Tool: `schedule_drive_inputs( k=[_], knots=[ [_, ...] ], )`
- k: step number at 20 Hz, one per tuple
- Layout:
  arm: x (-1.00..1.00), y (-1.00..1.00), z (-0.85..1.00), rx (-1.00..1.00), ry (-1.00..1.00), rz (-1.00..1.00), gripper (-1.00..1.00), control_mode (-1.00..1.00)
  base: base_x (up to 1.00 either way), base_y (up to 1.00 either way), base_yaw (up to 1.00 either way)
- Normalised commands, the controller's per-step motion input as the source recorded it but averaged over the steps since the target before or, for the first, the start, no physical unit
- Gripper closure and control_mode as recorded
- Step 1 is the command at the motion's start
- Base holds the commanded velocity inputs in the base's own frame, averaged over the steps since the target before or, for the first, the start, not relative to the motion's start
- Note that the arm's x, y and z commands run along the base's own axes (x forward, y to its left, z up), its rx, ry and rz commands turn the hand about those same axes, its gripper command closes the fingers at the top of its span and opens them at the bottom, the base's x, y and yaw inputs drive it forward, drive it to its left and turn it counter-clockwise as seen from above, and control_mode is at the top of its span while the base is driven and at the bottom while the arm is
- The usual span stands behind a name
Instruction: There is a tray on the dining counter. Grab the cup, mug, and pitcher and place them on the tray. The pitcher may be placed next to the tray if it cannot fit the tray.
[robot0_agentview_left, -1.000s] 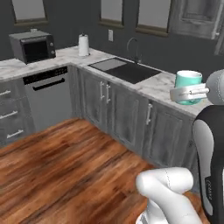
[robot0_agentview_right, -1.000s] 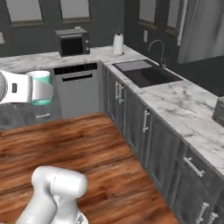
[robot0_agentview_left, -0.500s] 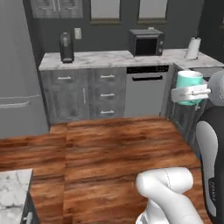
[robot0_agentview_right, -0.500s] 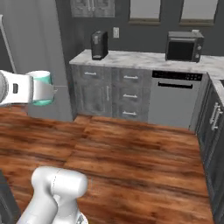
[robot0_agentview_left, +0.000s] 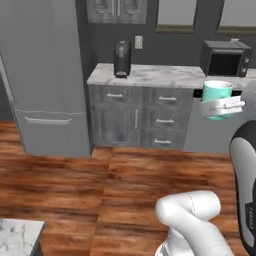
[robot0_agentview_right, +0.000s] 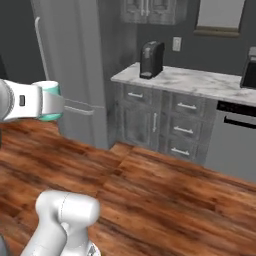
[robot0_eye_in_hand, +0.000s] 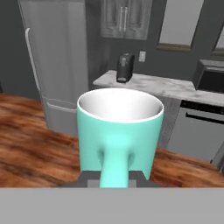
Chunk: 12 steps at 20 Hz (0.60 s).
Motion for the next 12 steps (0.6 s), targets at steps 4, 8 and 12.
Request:
schedule_drive_inputs(
  k=[4,8,12],
  knots=[
    [0.00,0.00,0.00,0.00,0.00,0.00,1.00,1.00,1.00,-0.50,0.27],
    [0.00,0.00,0.00,0.00,0.00,0.00,1.00,1.00,1.00,-0.57,0.32],
    [0.00,0.00,0.00,0.00,0.00,0.00,1.00,1.00,1.00,-0.67,0.49]
  ],
)
